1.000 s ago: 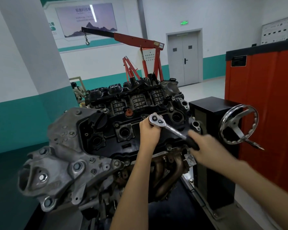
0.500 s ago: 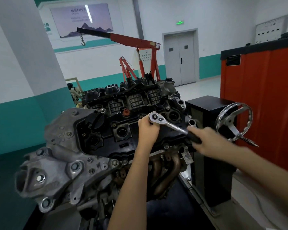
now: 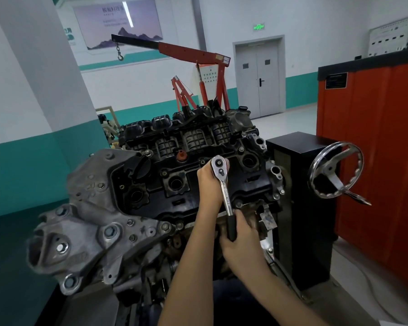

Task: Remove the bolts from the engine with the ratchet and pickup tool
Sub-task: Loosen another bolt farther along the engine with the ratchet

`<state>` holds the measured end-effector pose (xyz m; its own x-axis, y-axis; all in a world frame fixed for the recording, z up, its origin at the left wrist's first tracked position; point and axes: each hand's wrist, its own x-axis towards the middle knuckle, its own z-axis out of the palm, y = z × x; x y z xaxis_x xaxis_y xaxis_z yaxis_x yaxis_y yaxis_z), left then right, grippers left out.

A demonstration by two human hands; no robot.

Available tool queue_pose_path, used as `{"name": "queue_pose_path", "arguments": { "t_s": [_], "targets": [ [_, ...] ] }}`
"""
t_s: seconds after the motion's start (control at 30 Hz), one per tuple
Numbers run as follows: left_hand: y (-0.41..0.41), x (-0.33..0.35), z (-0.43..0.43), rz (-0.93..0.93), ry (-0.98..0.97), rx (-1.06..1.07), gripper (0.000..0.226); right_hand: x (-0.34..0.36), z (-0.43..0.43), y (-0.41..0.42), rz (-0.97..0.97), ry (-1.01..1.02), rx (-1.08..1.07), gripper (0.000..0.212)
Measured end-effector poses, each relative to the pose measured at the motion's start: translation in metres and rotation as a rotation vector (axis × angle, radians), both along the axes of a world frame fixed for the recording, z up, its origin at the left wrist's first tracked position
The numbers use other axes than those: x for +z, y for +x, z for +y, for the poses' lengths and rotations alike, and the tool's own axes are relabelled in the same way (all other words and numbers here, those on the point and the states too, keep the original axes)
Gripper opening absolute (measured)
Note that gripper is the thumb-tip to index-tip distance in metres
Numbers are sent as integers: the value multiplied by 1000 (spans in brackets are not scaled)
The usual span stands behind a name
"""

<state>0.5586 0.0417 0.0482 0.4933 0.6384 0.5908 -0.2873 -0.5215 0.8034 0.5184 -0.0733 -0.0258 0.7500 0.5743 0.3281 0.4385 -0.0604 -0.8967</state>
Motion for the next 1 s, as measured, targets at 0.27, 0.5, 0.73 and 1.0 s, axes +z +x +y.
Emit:
{"name": "queue_pose_path", "arguments": {
  "t_s": [0.27,0.5,0.73,1.0],
  "targets": [
    [-3,0,5,49,29,-49,24,78,-67,121,-671,-523,30,29],
    [-4,-4,-3,-36,-43,-53,56,37,-52,71,-441,-323,-65,26],
    [-1,-3,0,-56,-114,-29,57,0,3,2,-13,-48,-3,29],
    [-9,2,3,67,6,-83,28,87,-66,127,-806,-624,-30,31]
  ]
}}
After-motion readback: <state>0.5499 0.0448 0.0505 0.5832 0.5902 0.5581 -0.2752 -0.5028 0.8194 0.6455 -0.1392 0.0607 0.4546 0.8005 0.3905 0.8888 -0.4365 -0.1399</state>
